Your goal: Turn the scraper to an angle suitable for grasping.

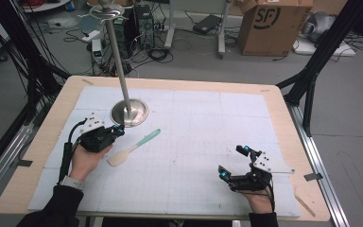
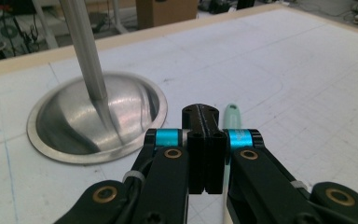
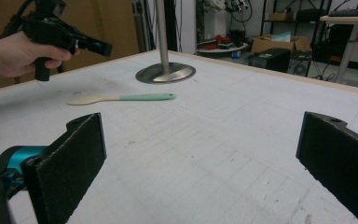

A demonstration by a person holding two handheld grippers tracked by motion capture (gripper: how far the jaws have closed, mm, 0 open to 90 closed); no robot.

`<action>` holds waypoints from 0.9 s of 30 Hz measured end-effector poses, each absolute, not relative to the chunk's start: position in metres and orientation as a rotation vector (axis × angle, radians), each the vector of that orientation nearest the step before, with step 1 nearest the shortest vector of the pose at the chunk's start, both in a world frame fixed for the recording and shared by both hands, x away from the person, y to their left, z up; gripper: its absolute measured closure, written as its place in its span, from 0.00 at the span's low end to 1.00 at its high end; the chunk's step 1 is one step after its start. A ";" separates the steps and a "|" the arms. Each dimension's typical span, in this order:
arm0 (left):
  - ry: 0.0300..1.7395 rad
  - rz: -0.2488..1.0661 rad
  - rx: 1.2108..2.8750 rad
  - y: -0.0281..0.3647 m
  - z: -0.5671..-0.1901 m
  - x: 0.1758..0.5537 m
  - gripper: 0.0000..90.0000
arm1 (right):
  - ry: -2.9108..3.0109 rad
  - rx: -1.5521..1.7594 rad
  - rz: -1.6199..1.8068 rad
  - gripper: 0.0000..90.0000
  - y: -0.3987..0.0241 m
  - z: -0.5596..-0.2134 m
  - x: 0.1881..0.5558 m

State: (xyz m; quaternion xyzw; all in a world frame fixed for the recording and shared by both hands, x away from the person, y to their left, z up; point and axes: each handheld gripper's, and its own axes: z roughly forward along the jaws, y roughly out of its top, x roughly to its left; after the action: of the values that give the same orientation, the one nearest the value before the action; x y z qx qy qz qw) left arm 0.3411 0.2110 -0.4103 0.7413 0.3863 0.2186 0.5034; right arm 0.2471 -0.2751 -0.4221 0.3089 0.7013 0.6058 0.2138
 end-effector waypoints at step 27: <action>0.973 0.284 1.997 0.175 -0.441 0.391 1.00 | 1.936 0.827 1.712 0.01 -0.277 -0.417 0.247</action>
State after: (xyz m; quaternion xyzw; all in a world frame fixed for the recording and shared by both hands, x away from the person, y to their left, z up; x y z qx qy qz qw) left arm 0.3906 0.1754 -0.4414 0.8026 0.3911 0.1142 0.4357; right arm 0.2469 -0.2771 -0.4171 0.2979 0.6972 0.6164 0.2124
